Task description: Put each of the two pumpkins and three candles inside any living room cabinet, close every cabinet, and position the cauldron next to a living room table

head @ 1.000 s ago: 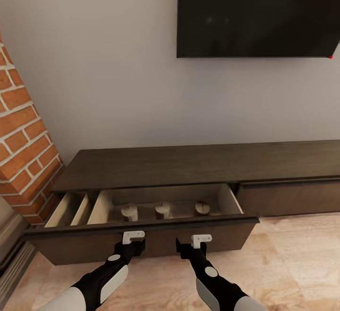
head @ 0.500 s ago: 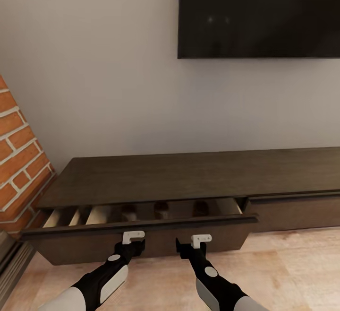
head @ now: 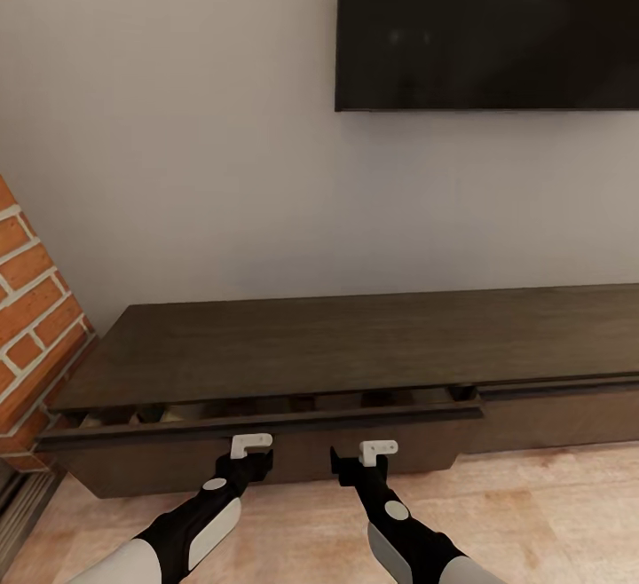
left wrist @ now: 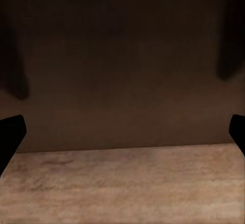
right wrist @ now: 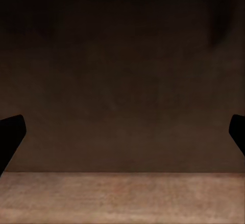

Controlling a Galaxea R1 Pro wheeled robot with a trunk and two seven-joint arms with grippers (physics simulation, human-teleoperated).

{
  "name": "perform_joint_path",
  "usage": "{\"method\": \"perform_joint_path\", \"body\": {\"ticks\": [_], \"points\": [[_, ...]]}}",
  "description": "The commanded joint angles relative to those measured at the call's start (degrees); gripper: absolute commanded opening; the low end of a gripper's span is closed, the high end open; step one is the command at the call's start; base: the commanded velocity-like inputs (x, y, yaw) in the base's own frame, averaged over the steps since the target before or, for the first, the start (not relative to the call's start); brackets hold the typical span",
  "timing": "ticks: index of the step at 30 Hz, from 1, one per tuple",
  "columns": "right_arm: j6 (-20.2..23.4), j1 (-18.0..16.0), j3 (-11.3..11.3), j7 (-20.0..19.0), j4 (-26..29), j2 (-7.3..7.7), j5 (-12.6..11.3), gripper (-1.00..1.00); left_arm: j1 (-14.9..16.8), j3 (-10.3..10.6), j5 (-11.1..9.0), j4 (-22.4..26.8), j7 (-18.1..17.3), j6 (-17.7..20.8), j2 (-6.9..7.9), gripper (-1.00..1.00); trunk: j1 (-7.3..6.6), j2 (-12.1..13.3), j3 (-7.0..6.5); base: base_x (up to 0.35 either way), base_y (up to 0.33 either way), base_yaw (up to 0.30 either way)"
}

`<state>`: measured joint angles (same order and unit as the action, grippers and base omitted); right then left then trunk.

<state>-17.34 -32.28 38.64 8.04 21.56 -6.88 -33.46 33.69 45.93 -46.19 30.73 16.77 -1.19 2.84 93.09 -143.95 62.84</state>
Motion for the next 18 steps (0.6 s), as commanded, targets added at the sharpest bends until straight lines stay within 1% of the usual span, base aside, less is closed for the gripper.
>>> {"method": "perform_joint_path", "body": {"ticks": [1, 4, 9, 15, 18], "points": [[-0.2, -0.1, 0.5, 0.4, 0.0, 0.02, -0.4, 1.0, 0.1, 0.5, -0.5, 0.1, 0.5, -0.1, 0.07, 1.0, -0.01, 0.0, 0.05, 0.003, 0.0, 0.0], [-0.2, -0.1, 0.5, 0.4, 0.0, -0.01, -0.4, 1.0, 0.1, 0.5, -0.5, 0.1, 0.5, -0.1, 0.06, 1.0, -0.01, 0.0, 0.05, 0.033, 0.0, 0.0], [-0.2, -0.1, 0.5, 0.4, 0.1, -0.05, -0.3, 1.0, 0.1, 0.5, -0.5, 0.1, 0.4, -0.1, 0.06, 1.0, -0.01, 0.0, 0.05, 0.15, 0.0, 0.0], [-0.2, -0.1, 0.6, 0.4, 0.1, -0.07, -0.2, 1.0, 0.1, 0.6, -0.4, 0.2, 0.4, -0.1, 0.06, 1.0, -0.01, 0.0, 0.05, 0.018, 0.0, 0.0], [-0.2, -0.1, 0.6, 0.4, 0.1, -0.07, -0.2, 1.0, 0.1, 0.6, -0.4, 0.2, 0.4, -0.1, 0.06, 1.0, -0.01, 0.0, 0.05, 0.175, 0.024, 0.0]]}}
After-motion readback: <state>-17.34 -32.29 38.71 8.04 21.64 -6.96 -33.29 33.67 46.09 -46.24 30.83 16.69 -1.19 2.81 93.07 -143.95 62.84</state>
